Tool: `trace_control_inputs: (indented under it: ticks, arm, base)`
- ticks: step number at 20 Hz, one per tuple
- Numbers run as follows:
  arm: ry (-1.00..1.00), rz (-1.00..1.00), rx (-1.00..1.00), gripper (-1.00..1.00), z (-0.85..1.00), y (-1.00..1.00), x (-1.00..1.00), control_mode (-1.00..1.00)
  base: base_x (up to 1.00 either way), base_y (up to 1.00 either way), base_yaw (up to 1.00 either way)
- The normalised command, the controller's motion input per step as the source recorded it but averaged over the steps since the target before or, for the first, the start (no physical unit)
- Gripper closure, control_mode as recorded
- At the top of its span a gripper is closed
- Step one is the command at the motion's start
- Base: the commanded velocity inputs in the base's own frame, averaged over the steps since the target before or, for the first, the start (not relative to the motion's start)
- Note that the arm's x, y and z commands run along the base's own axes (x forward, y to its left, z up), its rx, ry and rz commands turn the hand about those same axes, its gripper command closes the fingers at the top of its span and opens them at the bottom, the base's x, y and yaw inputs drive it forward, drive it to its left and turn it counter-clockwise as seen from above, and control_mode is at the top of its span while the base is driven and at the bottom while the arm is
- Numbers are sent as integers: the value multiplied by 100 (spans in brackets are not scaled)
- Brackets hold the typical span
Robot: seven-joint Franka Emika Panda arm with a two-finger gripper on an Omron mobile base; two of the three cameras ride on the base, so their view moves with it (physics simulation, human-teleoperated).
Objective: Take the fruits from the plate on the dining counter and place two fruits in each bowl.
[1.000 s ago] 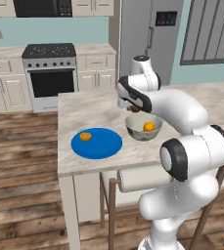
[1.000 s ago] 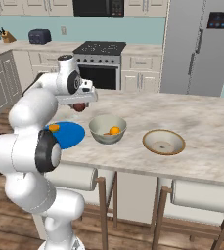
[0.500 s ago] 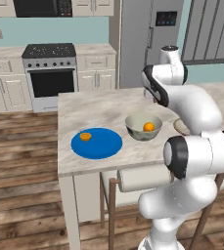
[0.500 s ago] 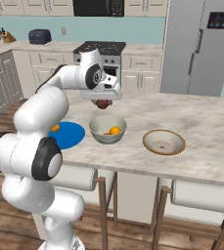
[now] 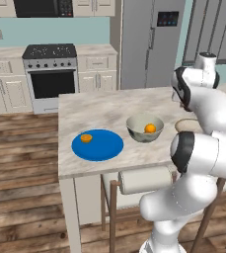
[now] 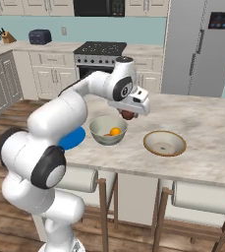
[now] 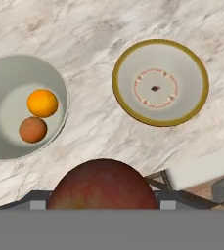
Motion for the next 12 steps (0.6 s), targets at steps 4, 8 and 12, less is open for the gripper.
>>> trace_control_inputs:
  ticks: [4, 8, 12]
  arm:
    - [-8, -10, 5, 100, -57, -100, -14, -100]
    - [-7, -10, -1, 100, -51, -74, 0, -100]
    - [0, -4, -7, 100, -44, -39, -1, -100]
  base:
    - [0, 0, 0]
    - [0, 0, 0]
    - [0, 0, 0]
